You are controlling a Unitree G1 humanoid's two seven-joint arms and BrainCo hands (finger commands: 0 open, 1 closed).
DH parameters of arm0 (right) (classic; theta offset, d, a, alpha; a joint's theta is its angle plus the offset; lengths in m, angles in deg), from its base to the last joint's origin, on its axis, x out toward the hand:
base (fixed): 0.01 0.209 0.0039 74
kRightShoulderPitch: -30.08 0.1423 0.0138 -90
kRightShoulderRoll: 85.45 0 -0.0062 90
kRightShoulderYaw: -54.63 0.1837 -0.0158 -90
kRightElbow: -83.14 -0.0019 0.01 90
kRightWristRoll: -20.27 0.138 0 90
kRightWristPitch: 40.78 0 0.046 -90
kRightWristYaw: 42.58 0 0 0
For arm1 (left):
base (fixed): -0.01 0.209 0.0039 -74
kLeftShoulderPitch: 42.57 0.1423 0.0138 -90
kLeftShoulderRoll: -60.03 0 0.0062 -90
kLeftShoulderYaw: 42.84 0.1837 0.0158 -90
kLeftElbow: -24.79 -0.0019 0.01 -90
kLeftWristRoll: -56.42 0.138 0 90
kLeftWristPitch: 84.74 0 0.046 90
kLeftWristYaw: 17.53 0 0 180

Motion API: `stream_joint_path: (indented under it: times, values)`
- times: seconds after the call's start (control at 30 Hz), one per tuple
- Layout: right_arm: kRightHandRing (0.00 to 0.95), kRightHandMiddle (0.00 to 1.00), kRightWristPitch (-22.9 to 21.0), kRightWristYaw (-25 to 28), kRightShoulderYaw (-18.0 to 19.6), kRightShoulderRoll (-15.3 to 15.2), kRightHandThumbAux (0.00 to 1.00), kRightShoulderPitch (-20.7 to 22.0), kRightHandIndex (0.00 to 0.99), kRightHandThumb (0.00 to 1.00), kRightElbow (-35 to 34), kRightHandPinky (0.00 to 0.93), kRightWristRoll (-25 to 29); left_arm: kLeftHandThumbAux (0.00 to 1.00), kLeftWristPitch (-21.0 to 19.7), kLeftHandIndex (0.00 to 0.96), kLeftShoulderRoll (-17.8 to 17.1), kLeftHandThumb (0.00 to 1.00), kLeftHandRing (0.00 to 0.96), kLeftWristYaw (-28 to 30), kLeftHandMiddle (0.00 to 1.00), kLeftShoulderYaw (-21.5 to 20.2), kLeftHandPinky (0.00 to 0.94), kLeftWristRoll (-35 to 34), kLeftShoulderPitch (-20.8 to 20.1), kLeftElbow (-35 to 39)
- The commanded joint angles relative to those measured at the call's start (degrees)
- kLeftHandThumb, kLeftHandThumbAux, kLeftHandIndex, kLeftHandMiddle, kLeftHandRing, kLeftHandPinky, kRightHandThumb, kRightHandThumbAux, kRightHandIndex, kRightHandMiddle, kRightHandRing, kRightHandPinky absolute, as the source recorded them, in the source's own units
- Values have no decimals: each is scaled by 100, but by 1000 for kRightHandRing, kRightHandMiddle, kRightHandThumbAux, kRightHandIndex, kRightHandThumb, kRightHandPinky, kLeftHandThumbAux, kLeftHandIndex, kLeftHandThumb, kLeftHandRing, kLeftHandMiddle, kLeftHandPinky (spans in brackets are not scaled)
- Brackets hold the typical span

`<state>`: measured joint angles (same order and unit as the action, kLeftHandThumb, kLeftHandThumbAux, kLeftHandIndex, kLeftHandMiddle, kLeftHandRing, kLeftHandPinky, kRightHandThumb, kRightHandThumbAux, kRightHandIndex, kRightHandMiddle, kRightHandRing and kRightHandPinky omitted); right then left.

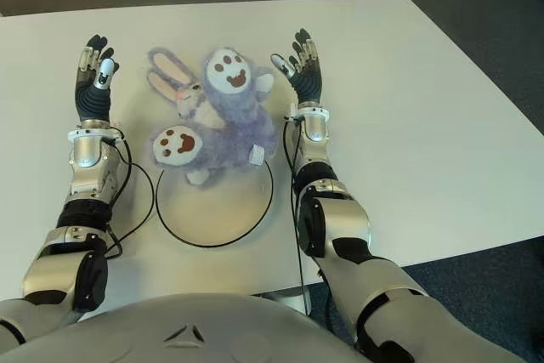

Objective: Put the doll into the plate.

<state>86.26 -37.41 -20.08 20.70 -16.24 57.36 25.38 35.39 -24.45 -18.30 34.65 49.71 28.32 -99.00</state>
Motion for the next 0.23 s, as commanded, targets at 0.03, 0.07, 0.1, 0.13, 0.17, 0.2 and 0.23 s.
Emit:
stream_joint_path:
  times: [0.03, 0.07, 0.1, 0.13, 0.17, 0.2, 0.23]
  values:
    - [36, 48, 18, 29, 44, 155, 712, -536, 40, 0, 126, 44, 162, 413, 50, 0, 196, 0, 34, 107, 52, 66, 0, 43, 575, -252]
    - [37, 48, 17, 33, 44, 157, 711, -543, 40, 7, 108, 43, 165, 411, 67, 0, 200, 0, 34, 113, 52, 65, 0, 40, 579, -250]
    - [36, 47, 18, 38, 46, 160, 710, -550, 40, 11, 89, 43, 171, 410, 83, 0, 204, 0, 34, 118, 52, 64, 0, 36, 582, -248]
    - [37, 47, 17, 41, 47, 162, 709, -554, 40, 13, 78, 43, 174, 409, 91, 0, 206, 0, 34, 120, 51, 63, 0, 34, 584, -248]
    - [37, 47, 18, 47, 49, 165, 709, -560, 40, 15, 62, 43, 182, 408, 101, 0, 210, 0, 34, 121, 51, 60, 0, 34, 585, -248]
    - [37, 47, 16, 55, 52, 162, 707, -563, 41, 20, 51, 44, 191, 407, 109, 0, 216, 0, 34, 118, 51, 60, 0, 38, 583, -249]
    - [37, 47, 30, 54, 51, 163, 706, -569, 41, 22, 29, 44, 195, 406, 120, 0, 228, 0, 34, 106, 51, 57, 0, 42, 585, -247]
